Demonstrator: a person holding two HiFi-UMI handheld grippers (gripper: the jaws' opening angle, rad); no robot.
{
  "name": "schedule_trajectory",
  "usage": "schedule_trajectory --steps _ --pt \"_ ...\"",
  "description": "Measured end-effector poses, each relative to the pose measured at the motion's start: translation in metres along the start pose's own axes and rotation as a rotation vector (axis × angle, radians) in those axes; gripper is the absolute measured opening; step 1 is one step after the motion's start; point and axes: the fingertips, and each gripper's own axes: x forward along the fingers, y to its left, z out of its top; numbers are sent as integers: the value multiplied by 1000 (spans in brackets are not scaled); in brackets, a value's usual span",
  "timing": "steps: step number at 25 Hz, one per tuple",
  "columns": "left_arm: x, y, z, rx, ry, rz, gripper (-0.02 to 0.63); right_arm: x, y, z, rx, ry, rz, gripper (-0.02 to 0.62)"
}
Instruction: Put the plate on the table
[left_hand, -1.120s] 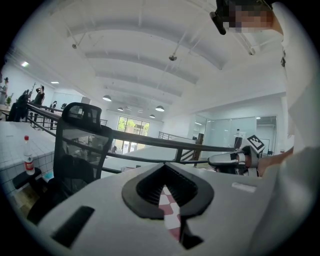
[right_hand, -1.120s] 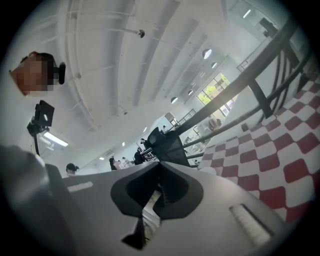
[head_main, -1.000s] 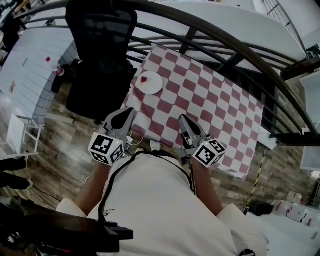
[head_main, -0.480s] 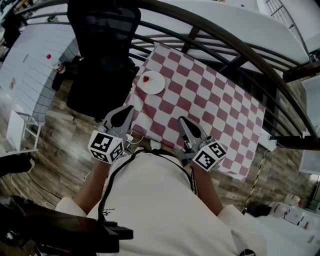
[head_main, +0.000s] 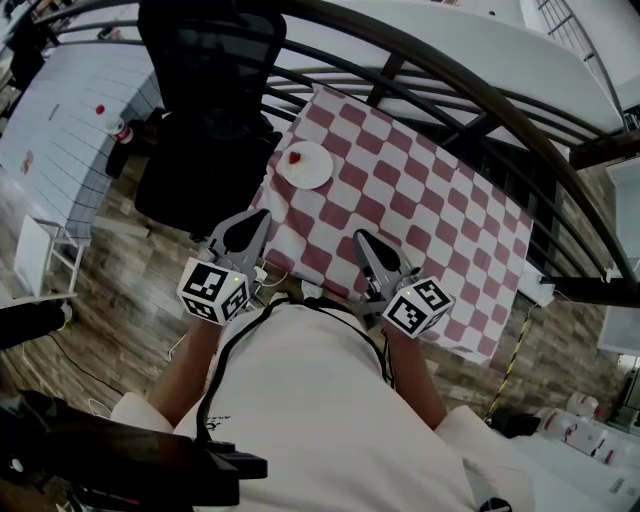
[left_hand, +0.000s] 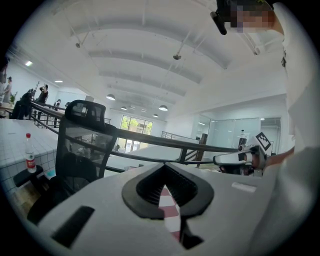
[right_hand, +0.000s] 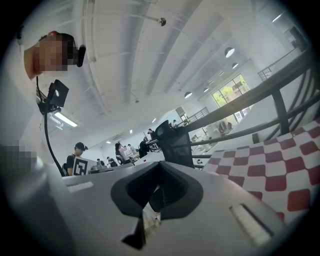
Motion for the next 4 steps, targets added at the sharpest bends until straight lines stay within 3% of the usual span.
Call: schedule_trajectory --steps 4 --pt "2 -2 -3 -1 7 3 6 -2 -5 1 5 0 -4 6"
